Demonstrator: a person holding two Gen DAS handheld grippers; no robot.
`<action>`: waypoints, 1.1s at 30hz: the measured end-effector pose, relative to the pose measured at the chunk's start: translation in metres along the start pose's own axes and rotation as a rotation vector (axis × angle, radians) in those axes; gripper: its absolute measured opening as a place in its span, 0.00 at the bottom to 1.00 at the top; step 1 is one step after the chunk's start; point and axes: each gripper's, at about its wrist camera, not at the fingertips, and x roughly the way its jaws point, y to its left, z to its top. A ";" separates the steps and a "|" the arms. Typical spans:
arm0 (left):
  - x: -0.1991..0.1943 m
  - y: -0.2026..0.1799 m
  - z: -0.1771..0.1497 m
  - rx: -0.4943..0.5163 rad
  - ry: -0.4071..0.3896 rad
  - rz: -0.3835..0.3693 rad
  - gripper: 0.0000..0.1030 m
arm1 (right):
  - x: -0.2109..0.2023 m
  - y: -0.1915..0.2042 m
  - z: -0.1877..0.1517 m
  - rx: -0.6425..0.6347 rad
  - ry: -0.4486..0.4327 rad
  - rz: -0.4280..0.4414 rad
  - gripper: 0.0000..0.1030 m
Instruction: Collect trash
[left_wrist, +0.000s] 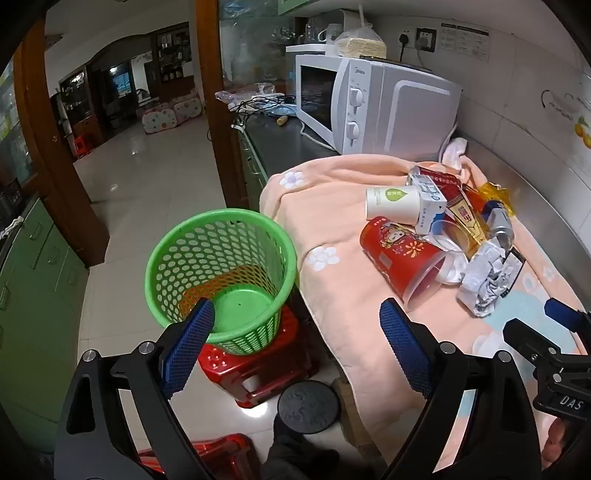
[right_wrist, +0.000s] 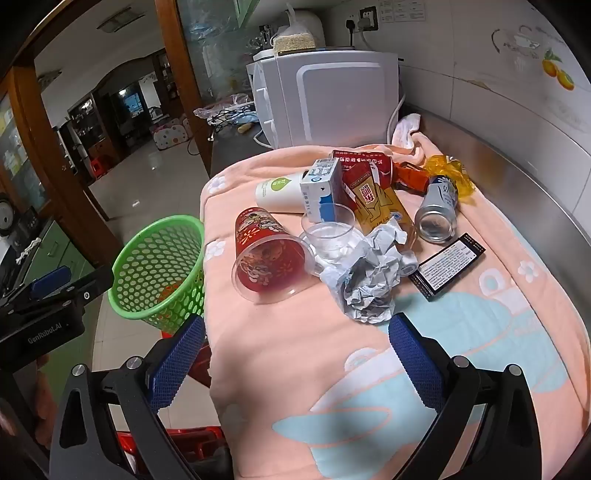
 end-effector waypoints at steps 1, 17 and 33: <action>0.000 0.000 0.000 -0.001 0.001 0.001 0.87 | -0.001 0.000 0.000 0.000 -0.007 0.004 0.94; -0.004 -0.004 -0.001 -0.003 0.002 -0.014 0.87 | -0.004 -0.001 0.000 0.005 -0.007 0.007 0.94; -0.001 -0.002 0.000 0.003 0.003 -0.023 0.87 | -0.002 0.000 -0.001 0.003 -0.009 0.007 0.94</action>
